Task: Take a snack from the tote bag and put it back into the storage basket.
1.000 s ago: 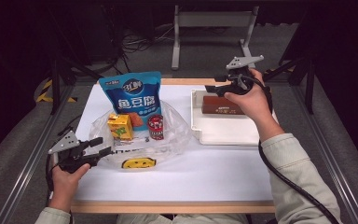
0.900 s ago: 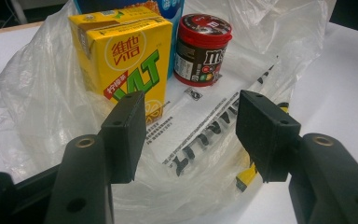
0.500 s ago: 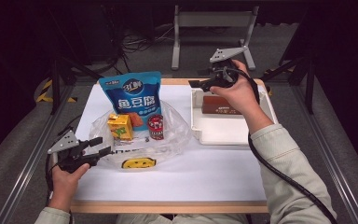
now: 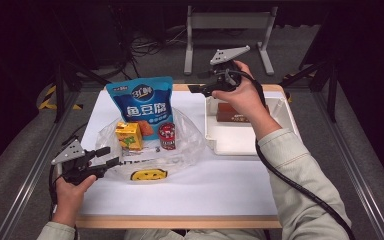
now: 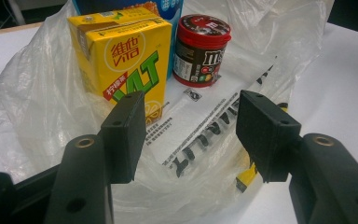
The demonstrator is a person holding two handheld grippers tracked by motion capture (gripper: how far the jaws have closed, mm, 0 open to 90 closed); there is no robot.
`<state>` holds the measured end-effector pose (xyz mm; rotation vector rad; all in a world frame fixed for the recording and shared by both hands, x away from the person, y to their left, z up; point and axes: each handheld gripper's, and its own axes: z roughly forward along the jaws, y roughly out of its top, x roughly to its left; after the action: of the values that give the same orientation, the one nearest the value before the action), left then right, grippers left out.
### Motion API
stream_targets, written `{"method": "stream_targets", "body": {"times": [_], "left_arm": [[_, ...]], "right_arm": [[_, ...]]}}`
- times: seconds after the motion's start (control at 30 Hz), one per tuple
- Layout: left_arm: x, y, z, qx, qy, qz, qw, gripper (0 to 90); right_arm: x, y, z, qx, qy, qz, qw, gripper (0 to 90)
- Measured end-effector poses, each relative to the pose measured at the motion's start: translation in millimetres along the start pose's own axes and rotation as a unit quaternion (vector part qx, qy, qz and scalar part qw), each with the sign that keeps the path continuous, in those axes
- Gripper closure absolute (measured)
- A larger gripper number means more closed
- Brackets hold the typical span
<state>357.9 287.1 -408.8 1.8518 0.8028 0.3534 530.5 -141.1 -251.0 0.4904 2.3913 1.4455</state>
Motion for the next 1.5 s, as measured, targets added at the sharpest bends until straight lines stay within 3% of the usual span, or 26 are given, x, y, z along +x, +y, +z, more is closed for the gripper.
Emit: {"method": "stream_targets", "body": {"times": [0.2,0.27,0.53,0.83,1.5], "left_arm": [[0.3,0.1,-0.5,-0.001,0.000,0.000,1.0000,43.4],[1.2,0.0,-0.8,-0.002,0.000,0.004,1.0000,43.3],[1.2,-0.1,-1.2,-0.003,0.000,0.002,1.0000,43.4],[1.0,-0.2,-1.6,-0.004,-0.001,-0.001,1.0000,43.4],[1.7,-0.2,-2.5,-0.007,-0.002,-0.001,1.0000,43.4]], "right_arm": [[3.9,6.9,17.1,-0.016,0.020,-0.002,0.9997,36.8],[5.5,8.6,22.8,-0.011,0.026,0.007,0.9996,35.1],[11.1,13.0,42.5,-0.011,0.044,-0.001,0.9990,33.5],[10.7,11.9,63.8,-0.036,0.061,0.002,0.9975,31.8],[17.6,5.7,96.8,-0.052,0.076,0.003,0.9957,34.5]]}}
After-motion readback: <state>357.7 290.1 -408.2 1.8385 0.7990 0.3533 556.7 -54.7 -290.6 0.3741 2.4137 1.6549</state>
